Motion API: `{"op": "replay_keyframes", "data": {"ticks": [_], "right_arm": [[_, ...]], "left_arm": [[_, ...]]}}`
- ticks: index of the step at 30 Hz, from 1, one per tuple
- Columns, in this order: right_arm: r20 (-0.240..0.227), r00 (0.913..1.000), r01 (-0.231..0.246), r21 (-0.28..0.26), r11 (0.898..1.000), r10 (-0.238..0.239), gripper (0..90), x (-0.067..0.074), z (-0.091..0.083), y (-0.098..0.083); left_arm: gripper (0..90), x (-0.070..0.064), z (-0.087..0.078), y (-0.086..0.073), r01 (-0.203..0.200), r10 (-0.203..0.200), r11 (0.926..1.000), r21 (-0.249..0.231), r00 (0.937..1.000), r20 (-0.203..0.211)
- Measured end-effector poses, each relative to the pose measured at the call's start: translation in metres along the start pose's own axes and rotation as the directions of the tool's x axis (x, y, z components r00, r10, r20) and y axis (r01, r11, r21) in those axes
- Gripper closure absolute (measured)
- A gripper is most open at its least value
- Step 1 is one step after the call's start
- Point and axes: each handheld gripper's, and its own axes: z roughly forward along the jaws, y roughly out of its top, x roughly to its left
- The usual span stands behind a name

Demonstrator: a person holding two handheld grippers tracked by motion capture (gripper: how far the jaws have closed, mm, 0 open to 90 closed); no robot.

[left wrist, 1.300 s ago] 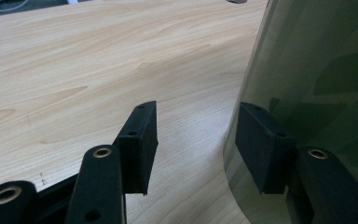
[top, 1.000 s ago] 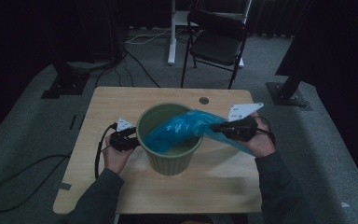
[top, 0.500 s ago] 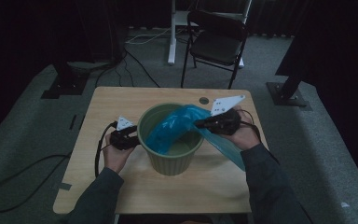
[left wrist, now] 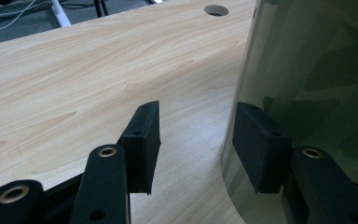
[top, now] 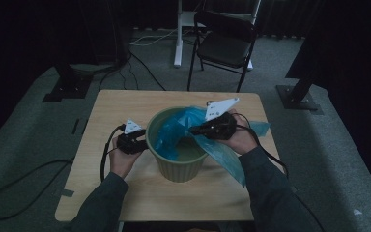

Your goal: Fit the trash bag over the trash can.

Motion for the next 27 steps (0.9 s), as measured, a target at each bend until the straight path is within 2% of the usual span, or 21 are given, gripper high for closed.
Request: {"op": "replay_keyframes", "data": {"ticks": [4,9,14,18,23,27], "right_arm": [[-0.007,1.0,0.0,0.003,1.0,0.0,89.7,-0.001,0.004,0.0],[0.001,0.9999,-0.015,-0.002,1.0,0.015,89.7,-0.005,-0.001,0.0],[0.01,0.9996,-0.027,-0.007,1.0,0.027,89.7,-0.008,-0.007,0.001],[0.008,0.9992,-0.038,-0.015,0.999,0.038,89.8,-0.011,-0.008,0.001],[0.001,0.9994,-0.034,-0.017,0.999,0.034,89.8,-0.011,-0.006,0.006],[-0.005,0.9998,-0.019,-0.017,1.0,0.019,89.7,-0.008,-0.004,0.014]], "left_arm": [[51.0,0.002,-0.004,0.002,0.001,-0.001,0.9999,-0.011,0.9999,0.011],[51.0,0.006,-0.012,0.005,-0.011,0.011,0.9999,-0.009,0.9998,0.015],[51.3,0.013,-0.03,0.011,-0.005,0.005,0.9993,-0.036,1.0,0.007],[51.2,0.018,-0.046,0.016,0.003,-0.002,0.998,-0.063,0.9998,0.02],[51.2,0.017,-0.065,0.025,-0.022,0.024,0.9967,-0.079,0.9995,0.023],[51.2,0.014,-0.075,0.033,-0.05,0.054,0.9949,-0.087,0.9977,0.041]]}}
